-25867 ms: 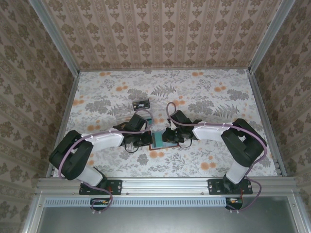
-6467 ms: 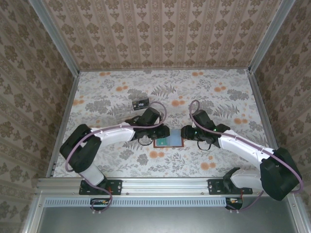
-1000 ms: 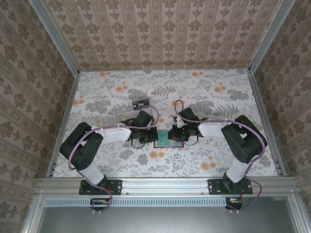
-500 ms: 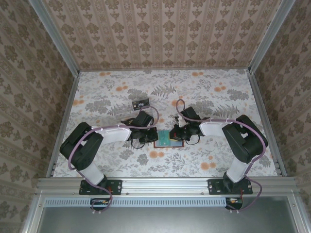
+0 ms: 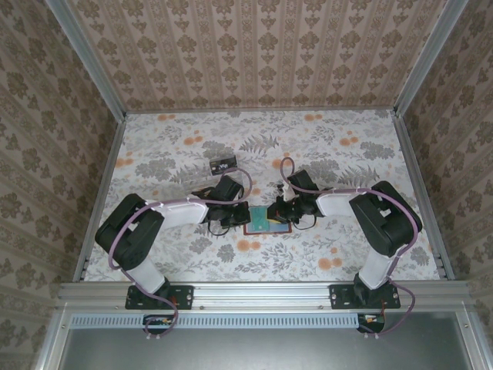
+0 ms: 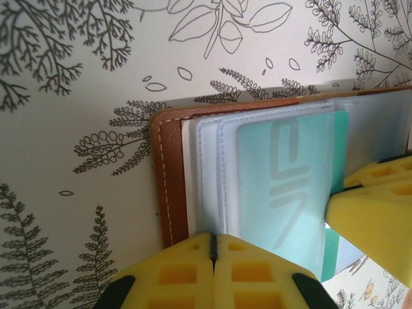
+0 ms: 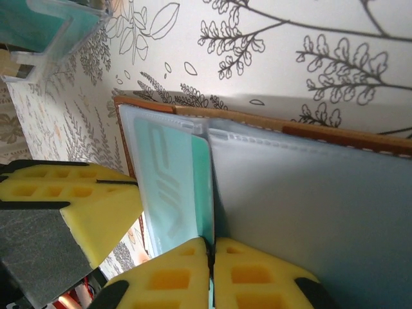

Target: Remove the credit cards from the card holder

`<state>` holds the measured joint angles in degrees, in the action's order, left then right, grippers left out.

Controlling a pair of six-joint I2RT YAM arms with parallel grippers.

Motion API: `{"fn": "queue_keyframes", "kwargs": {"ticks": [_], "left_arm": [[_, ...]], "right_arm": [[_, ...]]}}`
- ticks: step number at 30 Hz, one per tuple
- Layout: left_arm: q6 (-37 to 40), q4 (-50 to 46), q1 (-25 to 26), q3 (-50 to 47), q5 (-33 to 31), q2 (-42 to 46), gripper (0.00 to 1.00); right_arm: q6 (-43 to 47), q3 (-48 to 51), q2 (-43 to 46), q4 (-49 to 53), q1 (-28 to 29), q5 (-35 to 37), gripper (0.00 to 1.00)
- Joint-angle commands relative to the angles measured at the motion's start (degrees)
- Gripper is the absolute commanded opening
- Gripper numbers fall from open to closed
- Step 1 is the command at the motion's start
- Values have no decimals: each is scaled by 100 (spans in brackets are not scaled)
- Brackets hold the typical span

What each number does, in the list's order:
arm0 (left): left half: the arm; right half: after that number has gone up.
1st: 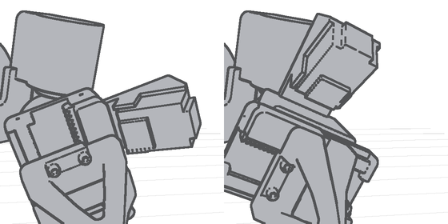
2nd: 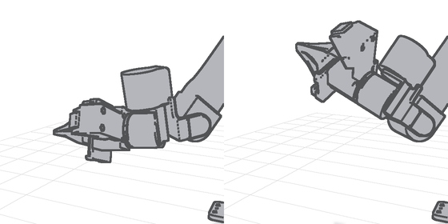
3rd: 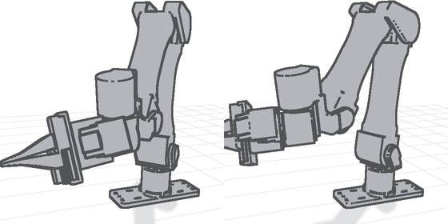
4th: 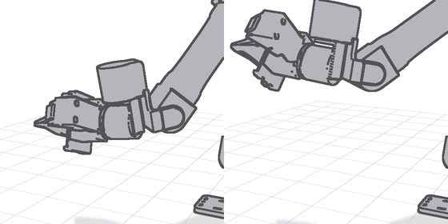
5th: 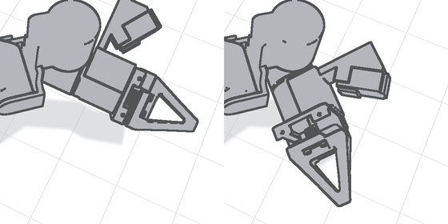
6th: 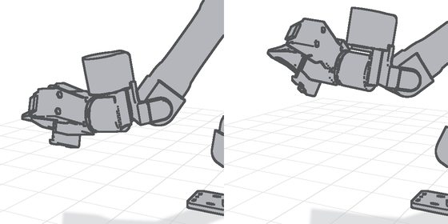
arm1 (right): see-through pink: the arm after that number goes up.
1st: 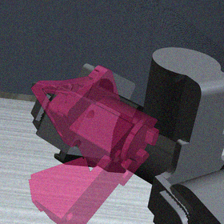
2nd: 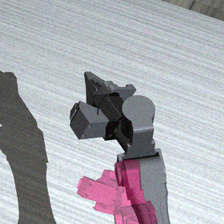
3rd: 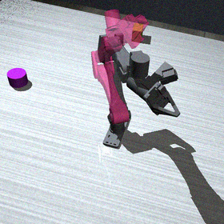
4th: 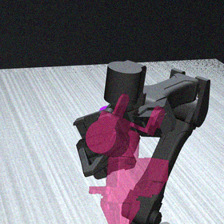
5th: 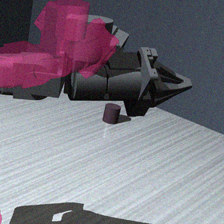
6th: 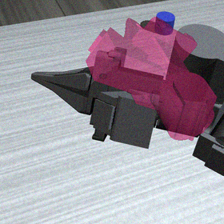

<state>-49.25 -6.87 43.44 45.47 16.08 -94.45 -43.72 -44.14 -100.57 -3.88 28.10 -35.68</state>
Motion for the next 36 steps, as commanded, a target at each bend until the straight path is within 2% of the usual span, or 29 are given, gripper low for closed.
{"fn": "queue_keyframes", "kwargs": {"ticks": [1,17,22,28,32,36], "left_arm": [[3,-525,15,-33,-181,-209,0],[4,-543,-11,-120,-175,-137,0],[21,-536,-11,-97,-156,-135,0],[56,-541,-11,-17,-121,-72,0],[56,-595,-20,56,-130,158,0],[56,-640,-65,211,-118,611,21]], "right_arm": [[-22,188,-39,56,-62,74,7],[300,624,404,358,-559,-10,4],[390,748,693,397,-727,-79,0],[439,778,1096,413,-874,-276,0],[560,702,1466,786,-944,-207,0],[699,551,1893,1330,-990,-14,0]]}}
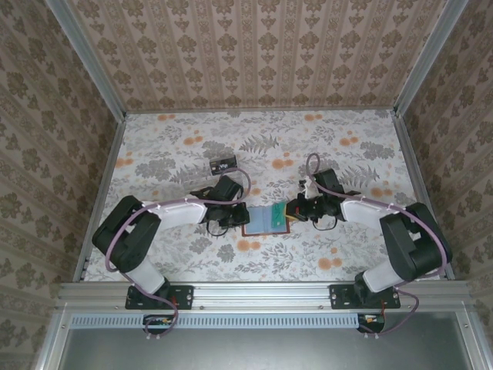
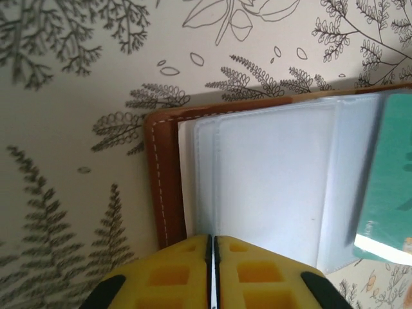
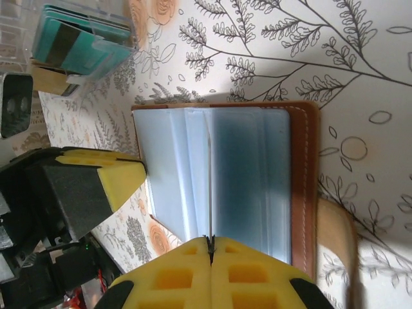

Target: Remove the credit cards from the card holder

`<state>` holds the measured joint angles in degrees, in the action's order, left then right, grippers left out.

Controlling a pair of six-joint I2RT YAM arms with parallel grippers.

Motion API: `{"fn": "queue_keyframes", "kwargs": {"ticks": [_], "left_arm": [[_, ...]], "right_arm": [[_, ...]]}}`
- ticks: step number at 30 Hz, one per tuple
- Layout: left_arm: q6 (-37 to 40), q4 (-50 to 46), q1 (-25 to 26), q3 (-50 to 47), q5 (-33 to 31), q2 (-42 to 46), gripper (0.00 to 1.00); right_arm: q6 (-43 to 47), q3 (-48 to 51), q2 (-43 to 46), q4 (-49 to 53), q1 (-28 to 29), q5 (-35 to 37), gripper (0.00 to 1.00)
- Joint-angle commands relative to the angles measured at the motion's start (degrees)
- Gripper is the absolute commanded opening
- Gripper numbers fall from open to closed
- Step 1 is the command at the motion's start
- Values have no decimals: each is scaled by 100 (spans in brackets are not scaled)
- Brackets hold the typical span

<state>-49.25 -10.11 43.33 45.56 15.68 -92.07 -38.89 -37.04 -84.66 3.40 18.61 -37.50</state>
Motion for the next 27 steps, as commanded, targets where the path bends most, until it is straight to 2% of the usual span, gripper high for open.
{"fn": "queue_keyframes", "kwargs": {"ticks": [1,6,9,14,20,27], "left_arm": [[55,-332,-72,253,-78,517,29],[41,-310,-194,457,-176,1252,61],[28,-114,-322,502,-54,1658,66],[-388,742,-492,291,477,2055,64],[-1127,2250,-527,-234,992,2167,54],[-1508,2982,-519,-417,1363,2045,47]], "right_arm": [[268,-228,441,772,-40,258,0],[391,-523,1092,1219,-82,504,0],[378,-762,1280,1274,-90,454,0],[214,-1086,1444,929,-102,252,0],[-218,-1269,1422,-146,-102,-279,0],[-769,-1171,1236,-1179,-95,-836,0]]}}
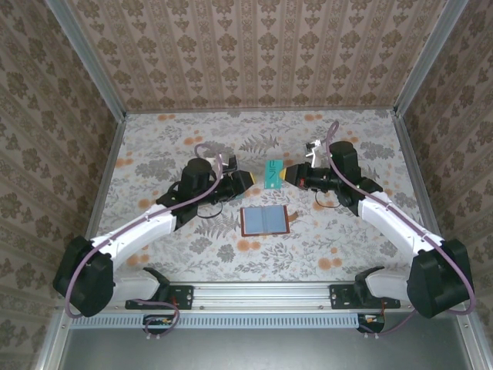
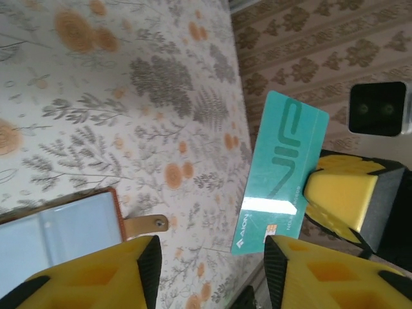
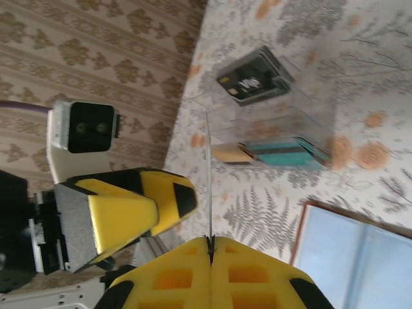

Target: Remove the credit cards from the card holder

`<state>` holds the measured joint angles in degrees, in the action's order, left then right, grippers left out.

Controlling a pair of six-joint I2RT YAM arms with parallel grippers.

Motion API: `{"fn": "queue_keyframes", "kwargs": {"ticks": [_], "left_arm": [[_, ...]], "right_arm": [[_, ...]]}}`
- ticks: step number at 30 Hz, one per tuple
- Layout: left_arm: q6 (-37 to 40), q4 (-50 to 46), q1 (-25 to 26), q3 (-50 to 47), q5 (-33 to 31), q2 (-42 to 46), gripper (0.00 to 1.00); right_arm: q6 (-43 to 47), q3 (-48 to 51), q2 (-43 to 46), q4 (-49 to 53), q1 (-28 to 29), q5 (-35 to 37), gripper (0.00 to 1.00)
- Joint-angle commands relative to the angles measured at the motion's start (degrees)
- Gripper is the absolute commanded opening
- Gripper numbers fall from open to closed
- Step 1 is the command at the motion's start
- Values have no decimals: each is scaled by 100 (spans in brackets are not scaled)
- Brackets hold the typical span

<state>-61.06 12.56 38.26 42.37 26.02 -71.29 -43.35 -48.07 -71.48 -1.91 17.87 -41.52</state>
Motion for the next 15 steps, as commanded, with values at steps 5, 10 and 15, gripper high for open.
{"fn": "queue_keyframes", "kwargs": {"ticks": [5,10,15], "left_arm": [[-406,970,14,-56,512,-132,42],[-547,1303,24,-46,595,-218,33],[-666,1565,23,-34,662,-239,26]], "right_arm": [[-428,15,-120,-870,32,-615,0],[-417,14,-140,-907,153,-728,0],[-398,53,-173,-907,209,-763,0]]}}
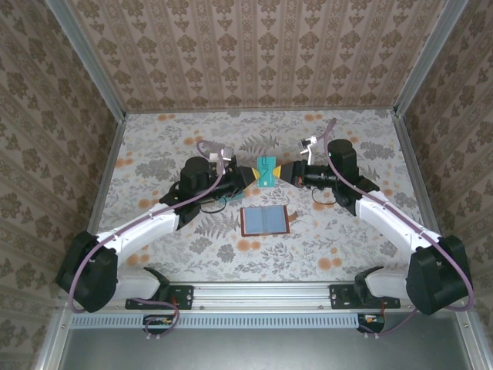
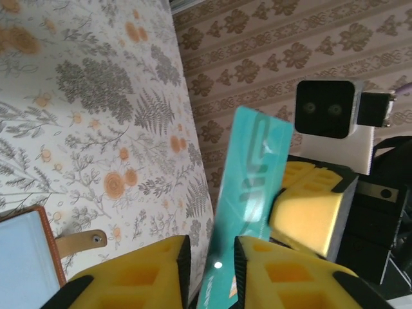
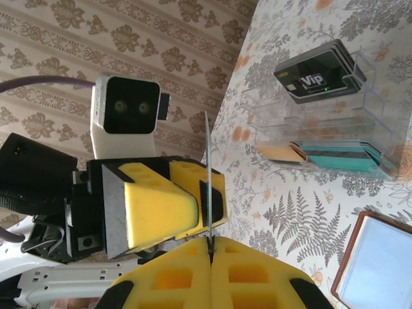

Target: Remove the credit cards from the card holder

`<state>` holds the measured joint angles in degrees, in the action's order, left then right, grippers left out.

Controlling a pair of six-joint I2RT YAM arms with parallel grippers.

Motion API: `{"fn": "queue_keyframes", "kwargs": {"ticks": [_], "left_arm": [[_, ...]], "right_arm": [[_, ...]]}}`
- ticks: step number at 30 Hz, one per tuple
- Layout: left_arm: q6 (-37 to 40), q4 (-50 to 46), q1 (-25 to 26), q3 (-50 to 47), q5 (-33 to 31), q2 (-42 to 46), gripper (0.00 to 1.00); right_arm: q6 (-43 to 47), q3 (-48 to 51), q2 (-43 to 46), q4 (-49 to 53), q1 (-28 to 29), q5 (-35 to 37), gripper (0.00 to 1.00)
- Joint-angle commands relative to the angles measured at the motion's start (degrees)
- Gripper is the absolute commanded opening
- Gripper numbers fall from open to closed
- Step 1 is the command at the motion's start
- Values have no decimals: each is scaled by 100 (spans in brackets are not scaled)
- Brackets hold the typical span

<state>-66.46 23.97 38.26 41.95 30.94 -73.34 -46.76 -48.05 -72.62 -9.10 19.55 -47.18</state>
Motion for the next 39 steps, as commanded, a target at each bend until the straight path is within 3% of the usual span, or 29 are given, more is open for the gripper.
{"fn": "queue_keyframes", "kwargs": {"ticks": [1,9,12,14,15,16,18,25,31,39], "left_arm": [[-138,425,23,19,168,-33,25],[-245,652,41,7,202,-14,13],[-209,667,58,-14,198,35,0],[-136,559,52,-6,185,95,0],[-69,458,58,-5,164,135,0],[4,318,58,-6,147,190,0],[217,-12,35,9,109,309,0],[2230,-3074,-12,739,-441,903,0],[4125,-5076,-56,1376,-1409,991,0],[6816,-5797,-56,1738,-2363,764,0]], "right_arm": [[-60,69,-68,-199,51,-195,0],[-87,95,-76,-267,93,-213,0],[-81,121,-92,-285,106,-215,3],[-62,130,-97,-236,102,-170,18],[-41,147,-102,-219,106,-148,29],[-7,147,-96,-133,94,-99,46],[129,134,-40,136,93,54,67],[704,190,519,1165,50,1009,100],[927,270,899,1656,44,1490,100],[1097,397,1397,1957,41,2008,100]]}}
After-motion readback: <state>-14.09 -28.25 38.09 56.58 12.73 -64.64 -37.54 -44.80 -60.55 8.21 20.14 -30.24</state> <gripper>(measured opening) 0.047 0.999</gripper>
